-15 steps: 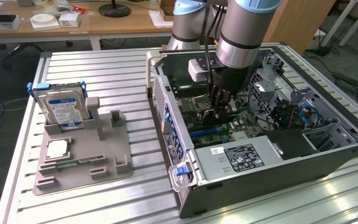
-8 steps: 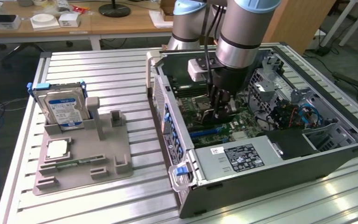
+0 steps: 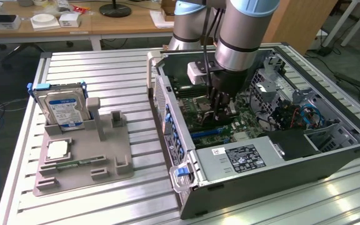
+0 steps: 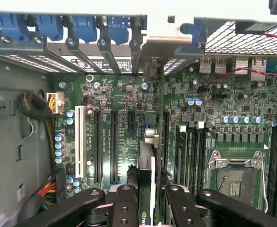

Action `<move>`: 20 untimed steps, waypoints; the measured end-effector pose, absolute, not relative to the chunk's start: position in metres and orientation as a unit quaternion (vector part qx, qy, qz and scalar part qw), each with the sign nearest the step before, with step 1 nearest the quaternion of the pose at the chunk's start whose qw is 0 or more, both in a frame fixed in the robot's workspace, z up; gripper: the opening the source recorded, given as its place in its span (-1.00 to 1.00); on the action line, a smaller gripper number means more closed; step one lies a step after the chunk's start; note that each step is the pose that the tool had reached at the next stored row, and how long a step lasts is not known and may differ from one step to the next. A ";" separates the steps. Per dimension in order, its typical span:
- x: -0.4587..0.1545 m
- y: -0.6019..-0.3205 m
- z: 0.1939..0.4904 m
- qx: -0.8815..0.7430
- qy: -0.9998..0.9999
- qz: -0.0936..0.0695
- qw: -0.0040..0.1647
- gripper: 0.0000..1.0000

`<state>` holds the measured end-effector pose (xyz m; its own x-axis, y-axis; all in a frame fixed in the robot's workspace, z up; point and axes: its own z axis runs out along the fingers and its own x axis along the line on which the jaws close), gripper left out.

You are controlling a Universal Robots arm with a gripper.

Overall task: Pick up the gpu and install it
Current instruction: 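Insert the gpu into the slot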

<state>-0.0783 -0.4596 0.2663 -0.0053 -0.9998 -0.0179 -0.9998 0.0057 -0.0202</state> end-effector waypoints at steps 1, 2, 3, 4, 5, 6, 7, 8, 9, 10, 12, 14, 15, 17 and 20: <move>-0.078 -0.460 0.266 -0.705 0.709 -0.003 0.016 -0.47; -0.078 -0.460 0.266 -0.705 0.709 -0.005 0.018 -0.47; -0.078 -0.460 0.266 -0.705 0.709 -0.007 0.020 -0.47; -0.078 -0.459 0.266 -0.705 0.709 -0.008 0.021 -0.47; -0.078 -0.459 0.266 -0.705 0.709 -0.010 0.023 -0.47; -0.078 -0.459 0.266 -0.705 0.708 -0.011 0.024 -0.47; -0.079 -0.459 0.266 -0.705 0.708 -0.011 0.024 -0.47; -0.080 -0.459 0.266 -0.705 0.708 -0.011 0.024 -0.47; -0.080 -0.459 0.266 -0.705 0.708 -0.011 0.024 -0.47; -0.081 -0.459 0.265 -0.705 0.708 -0.011 0.024 -0.47; -0.082 -0.459 0.264 -0.705 0.708 -0.012 0.024 -0.47; -0.083 -0.459 0.263 -0.705 0.708 -0.012 0.025 -0.47; -0.083 -0.459 0.262 -0.705 0.708 -0.013 0.026 -0.47; -0.083 -0.459 0.261 -0.705 0.708 -0.015 0.028 -0.47; -0.083 -0.459 0.260 -0.705 0.708 -0.017 0.030 -0.47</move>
<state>-0.0832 -0.4591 0.2600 -0.0032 -0.9998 -0.0183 -0.9978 0.0044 -0.0657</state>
